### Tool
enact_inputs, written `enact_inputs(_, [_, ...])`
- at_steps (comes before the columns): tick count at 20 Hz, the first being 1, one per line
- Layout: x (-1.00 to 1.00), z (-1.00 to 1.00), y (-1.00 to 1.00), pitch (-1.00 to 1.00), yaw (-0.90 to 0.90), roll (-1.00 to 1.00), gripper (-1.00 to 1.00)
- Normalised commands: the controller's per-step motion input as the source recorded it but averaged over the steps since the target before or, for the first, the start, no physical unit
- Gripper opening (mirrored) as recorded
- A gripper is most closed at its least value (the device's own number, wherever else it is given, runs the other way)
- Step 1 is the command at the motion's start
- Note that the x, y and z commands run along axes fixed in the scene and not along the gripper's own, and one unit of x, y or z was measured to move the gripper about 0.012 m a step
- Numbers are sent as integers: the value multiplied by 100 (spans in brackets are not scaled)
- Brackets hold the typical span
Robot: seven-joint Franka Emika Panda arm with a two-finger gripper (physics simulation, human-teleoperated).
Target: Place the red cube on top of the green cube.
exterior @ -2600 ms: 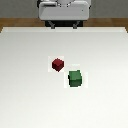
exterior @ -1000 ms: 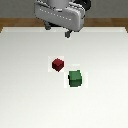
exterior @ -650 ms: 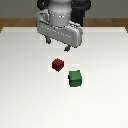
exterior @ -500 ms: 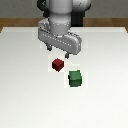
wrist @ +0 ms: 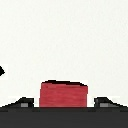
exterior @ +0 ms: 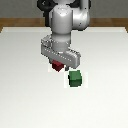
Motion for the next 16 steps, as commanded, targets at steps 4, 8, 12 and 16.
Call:
enact_inputs(4, [0,0,0,0,0,0,-100])
enact_inputs(8, [0,50,0,0,0,0,-100])
enact_inputs(12, [0,100,0,0,0,0,-100])
enact_inputs(16, [0,100,0,0,0,0,-100])
